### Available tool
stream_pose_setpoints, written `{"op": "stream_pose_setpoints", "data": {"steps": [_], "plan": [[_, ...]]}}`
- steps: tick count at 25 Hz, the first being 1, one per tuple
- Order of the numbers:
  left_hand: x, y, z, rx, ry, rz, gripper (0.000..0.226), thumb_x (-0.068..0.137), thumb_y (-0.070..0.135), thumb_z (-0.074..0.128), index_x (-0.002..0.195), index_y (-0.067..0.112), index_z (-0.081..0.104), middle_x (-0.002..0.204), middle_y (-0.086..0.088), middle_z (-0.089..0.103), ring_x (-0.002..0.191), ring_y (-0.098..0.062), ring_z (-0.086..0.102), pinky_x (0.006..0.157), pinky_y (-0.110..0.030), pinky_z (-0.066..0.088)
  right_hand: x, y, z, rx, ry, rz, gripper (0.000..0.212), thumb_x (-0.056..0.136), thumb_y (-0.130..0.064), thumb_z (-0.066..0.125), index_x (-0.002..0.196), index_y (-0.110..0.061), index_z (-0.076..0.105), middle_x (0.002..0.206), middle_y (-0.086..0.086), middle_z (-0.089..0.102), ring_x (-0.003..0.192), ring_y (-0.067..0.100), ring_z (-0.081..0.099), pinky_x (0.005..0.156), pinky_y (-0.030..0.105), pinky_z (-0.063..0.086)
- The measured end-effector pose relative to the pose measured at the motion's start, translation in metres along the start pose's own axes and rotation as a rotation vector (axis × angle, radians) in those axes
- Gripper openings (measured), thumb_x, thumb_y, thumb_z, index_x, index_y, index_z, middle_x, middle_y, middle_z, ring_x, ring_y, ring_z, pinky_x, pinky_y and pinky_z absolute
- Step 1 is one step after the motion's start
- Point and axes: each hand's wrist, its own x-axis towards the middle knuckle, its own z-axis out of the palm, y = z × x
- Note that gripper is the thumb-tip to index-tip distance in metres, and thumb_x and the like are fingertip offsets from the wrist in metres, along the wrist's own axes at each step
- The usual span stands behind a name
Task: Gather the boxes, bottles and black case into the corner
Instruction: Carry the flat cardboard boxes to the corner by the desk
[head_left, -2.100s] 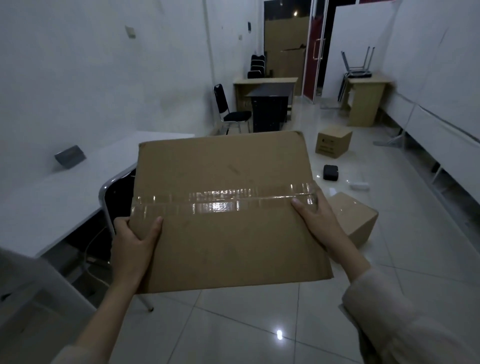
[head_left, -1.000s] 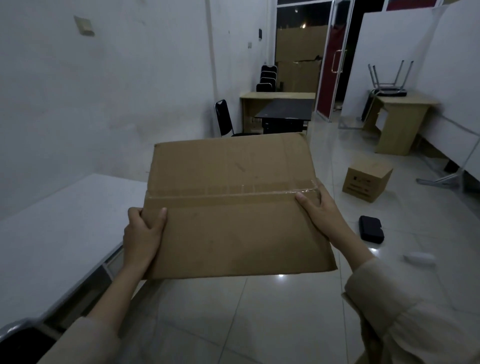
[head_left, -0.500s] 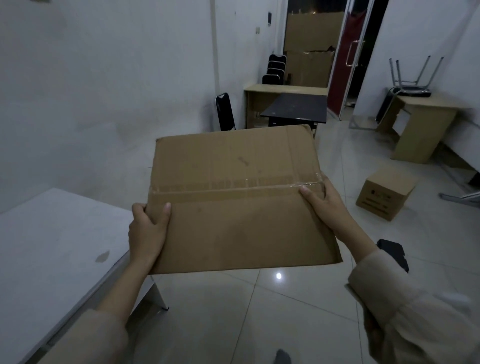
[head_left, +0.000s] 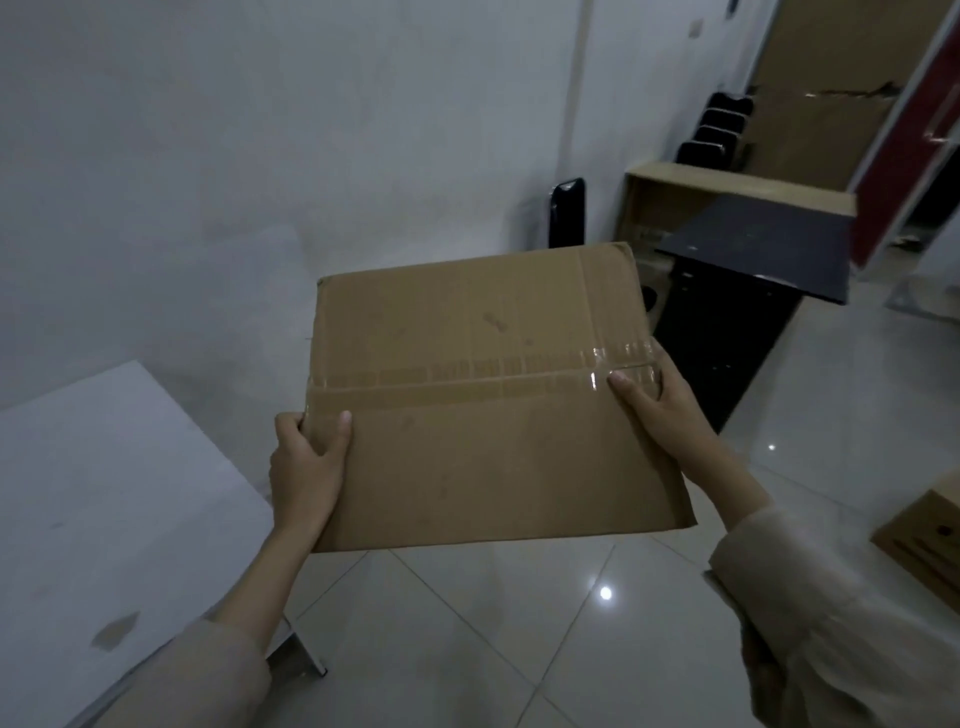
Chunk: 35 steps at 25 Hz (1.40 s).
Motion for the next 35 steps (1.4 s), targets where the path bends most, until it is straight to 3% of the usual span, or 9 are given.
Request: {"op": "stream_pose_setpoints", "data": {"steps": [6, 10, 13, 15, 18, 22, 26, 30, 35], "plan": [[0.113, -0.041, 0.047, 0.046, 0.163, -0.101, 0.05, 0.087, 0.043, 0.053, 0.111, 0.001, 0.043, 0.102, -0.013, 0.058, 0.083, -0.024, 0.052, 0.07, -0.034, 0.04, 0.155, 0.031, 0.081, 0.026, -0.119, -0.003, 0.063, 0.088, -0.035, 0.058, 0.143, -0.024, 0.029, 0.129, -0.006, 0.049, 0.115, 0.013, 0.051, 0.092, 0.029, 0.044], [0.202, -0.066, 0.076, 0.104, 0.208, -0.175, 0.047, 0.089, 0.042, 0.052, 0.109, 0.001, 0.043, 0.094, -0.008, 0.053, 0.082, -0.024, 0.051, 0.069, -0.033, 0.038, 0.251, 0.05, 0.141, 0.046, -0.196, 0.058, 0.063, 0.089, -0.034, 0.055, 0.144, -0.022, 0.026, 0.128, -0.006, 0.047, 0.112, 0.01, 0.049, 0.082, 0.017, 0.041], [0.267, -0.085, 0.092, 0.137, 0.21, -0.235, 0.044, 0.089, 0.04, 0.052, 0.108, 0.001, 0.044, 0.093, -0.007, 0.052, 0.083, -0.024, 0.05, 0.07, -0.034, 0.038, 0.317, 0.056, 0.187, 0.012, -0.243, 0.088, 0.061, 0.09, -0.032, 0.054, 0.144, -0.022, 0.027, 0.123, -0.009, 0.047, 0.095, -0.003, 0.051, 0.069, 0.005, 0.039], [0.301, -0.101, 0.098, 0.151, 0.231, -0.286, 0.043, 0.09, 0.041, 0.05, 0.108, 0.002, 0.045, 0.093, -0.008, 0.053, 0.083, -0.025, 0.05, 0.072, -0.037, 0.04, 0.352, 0.065, 0.216, 0.029, -0.297, 0.119, 0.06, 0.09, -0.033, 0.054, 0.143, -0.024, 0.027, 0.122, -0.009, 0.047, 0.093, -0.005, 0.051, 0.071, 0.008, 0.041], [0.329, -0.129, 0.104, 0.166, 0.245, -0.379, 0.041, 0.092, 0.039, 0.047, 0.11, 0.002, 0.044, 0.094, -0.007, 0.051, 0.083, -0.023, 0.048, 0.072, -0.036, 0.038, 0.393, 0.083, 0.257, 0.014, -0.382, 0.157, 0.059, 0.089, -0.033, 0.055, 0.142, -0.026, 0.03, 0.126, -0.006, 0.049, 0.108, 0.011, 0.054, 0.08, 0.019, 0.045], [0.341, -0.182, 0.116, 0.172, 0.294, -0.567, 0.037, 0.094, 0.035, 0.044, 0.112, 0.003, 0.043, 0.097, -0.009, 0.052, 0.087, -0.027, 0.051, 0.073, -0.035, 0.036, 0.445, 0.115, 0.323, -0.061, -0.549, 0.19, 0.054, 0.092, -0.031, 0.052, 0.142, -0.024, 0.033, 0.122, -0.008, 0.05, 0.1, 0.006, 0.054, 0.073, 0.011, 0.04], [0.343, -0.266, 0.137, 0.17, 0.308, -0.813, 0.039, 0.096, 0.031, 0.041, 0.123, 0.003, 0.041, 0.114, -0.017, 0.055, 0.105, -0.035, 0.053, 0.079, -0.038, 0.038, 0.48, 0.182, 0.41, -0.084, -0.736, 0.222, 0.054, 0.091, -0.026, 0.054, 0.141, -0.025, 0.034, 0.126, -0.003, 0.053, 0.1, -0.001, 0.054, 0.077, 0.014, 0.043], [0.351, -0.364, 0.17, 0.089, 0.401, -1.108, 0.043, 0.095, 0.025, 0.041, 0.133, 0.007, 0.04, 0.133, -0.016, 0.05, 0.117, -0.034, 0.049, 0.093, -0.042, 0.04, 0.498, 0.28, 0.508, -0.146, -0.822, 0.264, 0.057, 0.092, -0.019, 0.054, 0.144, -0.021, 0.031, 0.138, 0.004, 0.047, 0.122, 0.02, 0.048, 0.093, 0.023, 0.039], [0.365, -0.475, 0.21, -0.059, 0.51, -1.237, 0.045, 0.095, 0.028, 0.043, 0.139, 0.017, 0.037, 0.143, -0.011, 0.042, 0.127, -0.033, 0.042, 0.101, -0.044, 0.035, 0.498, 0.403, 0.624, -0.164, -1.035, 0.294, 0.049, 0.089, -0.006, 0.057, 0.134, -0.021, 0.045, 0.133, -0.005, 0.045, 0.129, 0.017, 0.039, 0.101, 0.023, 0.036]]}}
